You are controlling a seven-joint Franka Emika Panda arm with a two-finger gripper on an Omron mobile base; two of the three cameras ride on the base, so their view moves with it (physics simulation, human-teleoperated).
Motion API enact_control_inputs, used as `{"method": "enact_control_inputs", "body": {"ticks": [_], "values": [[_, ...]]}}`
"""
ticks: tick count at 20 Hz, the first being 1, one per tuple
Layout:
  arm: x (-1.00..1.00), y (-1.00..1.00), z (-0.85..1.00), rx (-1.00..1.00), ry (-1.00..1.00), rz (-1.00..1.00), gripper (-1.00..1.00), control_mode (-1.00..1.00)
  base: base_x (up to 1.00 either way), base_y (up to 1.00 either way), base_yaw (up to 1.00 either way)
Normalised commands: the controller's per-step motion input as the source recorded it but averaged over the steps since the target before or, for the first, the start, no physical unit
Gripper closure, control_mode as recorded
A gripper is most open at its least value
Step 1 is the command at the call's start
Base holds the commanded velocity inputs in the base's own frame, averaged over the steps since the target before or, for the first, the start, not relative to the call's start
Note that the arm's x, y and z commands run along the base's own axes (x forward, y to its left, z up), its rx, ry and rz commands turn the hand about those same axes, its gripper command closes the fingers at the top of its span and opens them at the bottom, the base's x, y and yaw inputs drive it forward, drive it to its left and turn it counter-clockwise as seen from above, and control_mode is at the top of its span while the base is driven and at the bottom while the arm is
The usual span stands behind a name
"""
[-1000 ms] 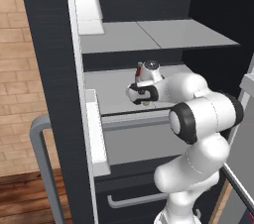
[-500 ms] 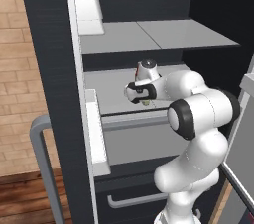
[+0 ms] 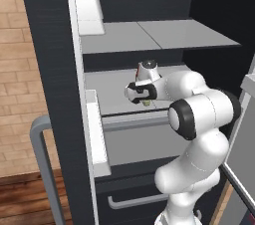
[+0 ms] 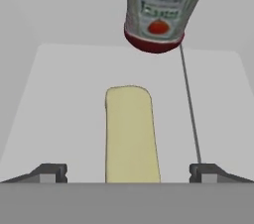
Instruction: Retrieve the butter from the fridge and place it on a plate on the dining table. Then retrieve the butter knife by the fridge and place it near the plate.
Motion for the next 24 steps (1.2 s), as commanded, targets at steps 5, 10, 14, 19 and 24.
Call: {"method": "enact_control_inputs", "body": {"ticks": [5, 10, 14, 19, 24], "values": [[-0.03, 0.0, -0.16, 0.0, 0.0, 0.0, 1.0, -1.0, 0.0, 0.0, 0.0], [-0.01, 0.0, -0.04, 0.0, 0.0, 0.0, 1.0, -1.0, 0.0, 0.0, 0.0], [0.0, 0.0, 0.0, 0.0, 0.0, 0.0, 1.0, -1.0, 0.0, 0.0, 0.0], [-0.02, 0.0, 0.0, 0.0, -0.05, 0.0, 1.0, -1.0, 0.0, 0.0, 0.0], [-0.54, 0.0, 0.09, 0.0, -0.14, 0.0, 1.0, -1.0, 0.0, 0.0, 0.0]]}}
